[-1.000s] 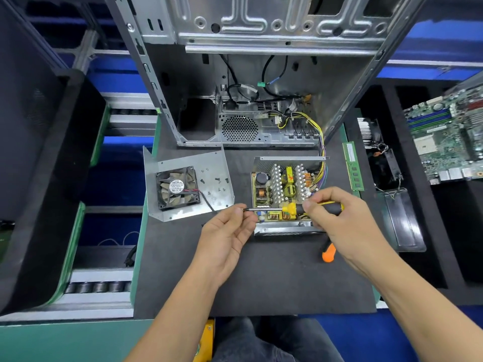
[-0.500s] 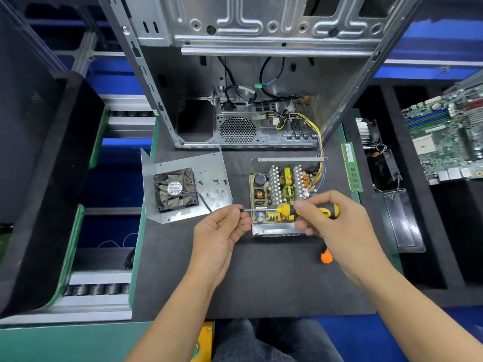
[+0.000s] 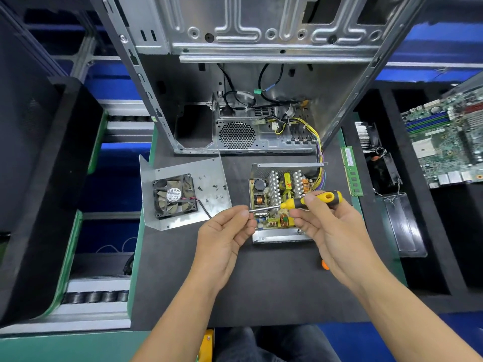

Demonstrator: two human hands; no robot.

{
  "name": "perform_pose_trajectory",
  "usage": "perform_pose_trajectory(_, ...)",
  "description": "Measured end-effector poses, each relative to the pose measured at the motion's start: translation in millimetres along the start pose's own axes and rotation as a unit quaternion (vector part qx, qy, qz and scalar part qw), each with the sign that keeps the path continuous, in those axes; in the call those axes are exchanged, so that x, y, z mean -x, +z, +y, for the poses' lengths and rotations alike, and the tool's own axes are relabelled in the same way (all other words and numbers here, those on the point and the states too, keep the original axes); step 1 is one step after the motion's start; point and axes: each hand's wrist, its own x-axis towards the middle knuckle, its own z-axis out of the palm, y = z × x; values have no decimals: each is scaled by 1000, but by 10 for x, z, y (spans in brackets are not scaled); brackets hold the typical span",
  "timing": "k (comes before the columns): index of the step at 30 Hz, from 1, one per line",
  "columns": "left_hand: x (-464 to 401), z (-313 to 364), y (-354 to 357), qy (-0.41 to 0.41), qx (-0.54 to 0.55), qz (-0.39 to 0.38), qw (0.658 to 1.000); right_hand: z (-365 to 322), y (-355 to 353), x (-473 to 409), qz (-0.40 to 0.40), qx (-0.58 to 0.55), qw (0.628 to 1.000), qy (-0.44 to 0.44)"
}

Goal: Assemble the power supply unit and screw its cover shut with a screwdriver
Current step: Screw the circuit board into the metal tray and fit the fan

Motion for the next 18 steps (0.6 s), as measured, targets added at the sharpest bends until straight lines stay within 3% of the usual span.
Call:
perform_pose_trajectory(6,-28,-70,-52,10,-21,0,1000,7,35,-77,7,12,1000,-12)
perform_pose_trajectory(10,-11,-152,-156,7,-69,13,998,-125,61,-221,30,66,993,-96)
perform_pose_trajectory(14,-39,-259,-278,5,-147,0,989,-290,173,-418,22,180,963,-197)
perform_pose_trajectory(18,-25,-300,-343,-6,-125,-14,992,-347,288,-565,-1,294,923,-248)
